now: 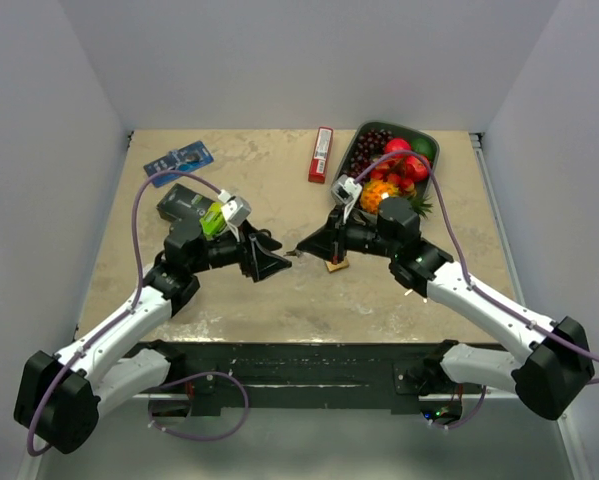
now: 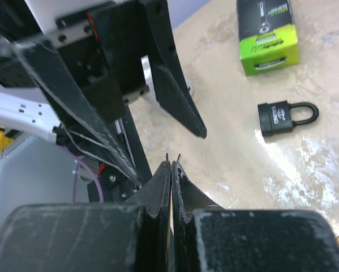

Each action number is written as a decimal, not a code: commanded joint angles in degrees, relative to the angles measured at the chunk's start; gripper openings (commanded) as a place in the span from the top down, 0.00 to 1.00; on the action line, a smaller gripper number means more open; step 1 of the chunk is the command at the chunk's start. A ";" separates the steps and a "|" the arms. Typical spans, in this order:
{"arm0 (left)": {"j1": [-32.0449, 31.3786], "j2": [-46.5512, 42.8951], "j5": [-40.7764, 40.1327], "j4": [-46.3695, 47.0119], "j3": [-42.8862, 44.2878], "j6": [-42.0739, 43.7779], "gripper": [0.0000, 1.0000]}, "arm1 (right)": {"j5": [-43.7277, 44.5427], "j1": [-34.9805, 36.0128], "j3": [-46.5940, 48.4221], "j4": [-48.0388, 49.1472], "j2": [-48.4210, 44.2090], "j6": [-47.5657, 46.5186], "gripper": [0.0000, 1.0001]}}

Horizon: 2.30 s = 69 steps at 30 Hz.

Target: Unlock with the key

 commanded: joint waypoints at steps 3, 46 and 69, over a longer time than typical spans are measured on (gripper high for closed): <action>0.37 -0.31 0.62 10.98 -2.49 -7.64 0.37 | 3.53 0.22 -0.04 5.66 -0.89 3.53 1.00; 0.37 1.63 -1.38 9.32 -2.75 -12.13 0.61 | 5.02 0.13 0.84 3.11 -0.01 2.13 1.00; 0.37 4.18 3.97 21.36 -4.95 -15.03 0.49 | 1.86 -0.49 -1.71 9.17 -1.07 6.96 1.00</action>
